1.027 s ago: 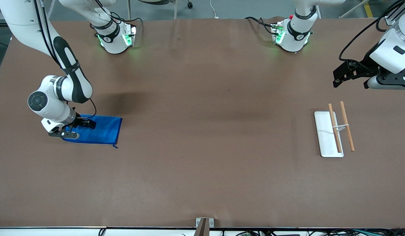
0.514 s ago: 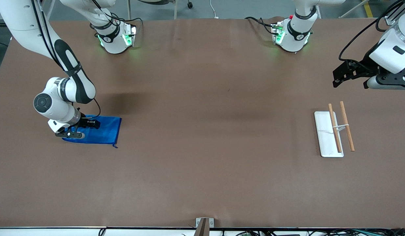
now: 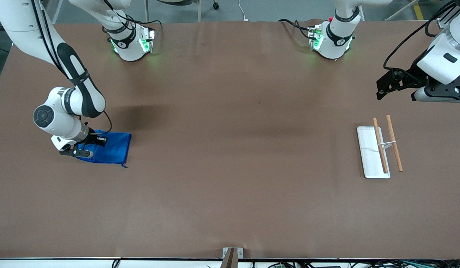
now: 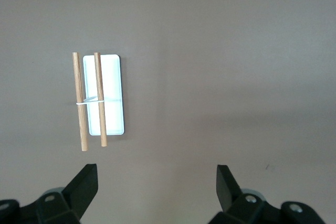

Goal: Right arm passes towel to left arm to hang
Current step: 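Lift the blue towel off the table with the right gripper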

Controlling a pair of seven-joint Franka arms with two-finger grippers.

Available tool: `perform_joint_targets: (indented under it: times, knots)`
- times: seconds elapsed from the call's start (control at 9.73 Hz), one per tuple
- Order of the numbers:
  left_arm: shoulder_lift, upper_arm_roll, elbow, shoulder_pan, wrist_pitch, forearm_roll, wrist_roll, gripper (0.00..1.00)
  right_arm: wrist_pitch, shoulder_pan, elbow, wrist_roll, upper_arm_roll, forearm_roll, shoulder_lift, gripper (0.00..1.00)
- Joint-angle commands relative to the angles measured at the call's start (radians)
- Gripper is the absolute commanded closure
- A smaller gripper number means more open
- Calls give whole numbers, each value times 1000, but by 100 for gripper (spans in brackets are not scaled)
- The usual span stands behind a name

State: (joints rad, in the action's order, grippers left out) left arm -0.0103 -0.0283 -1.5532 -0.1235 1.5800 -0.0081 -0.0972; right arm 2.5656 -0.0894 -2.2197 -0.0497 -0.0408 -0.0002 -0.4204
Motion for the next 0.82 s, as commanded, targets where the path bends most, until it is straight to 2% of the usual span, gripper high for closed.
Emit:
perform_joint_targets:
  times: [0.0, 0.21, 0.41, 0.72]
  knots:
    - [16, -1, -13, -10, 3, 2, 2, 0, -129, -21, 24, -12, 21, 15, 76, 100]
    - [62, -15, 25, -24, 2, 0, -25, 0, -252, -13, 77, -12, 22, 37, 129, 100]
    - [66, -19, 25, -18, 2, -1, -41, 0, -349, 3, 113, -12, 39, 92, 188, 100]
    - [61, -27, 24, -16, 2, 0, -18, 0, -578, 86, 227, 4, 52, 260, 287, 100]
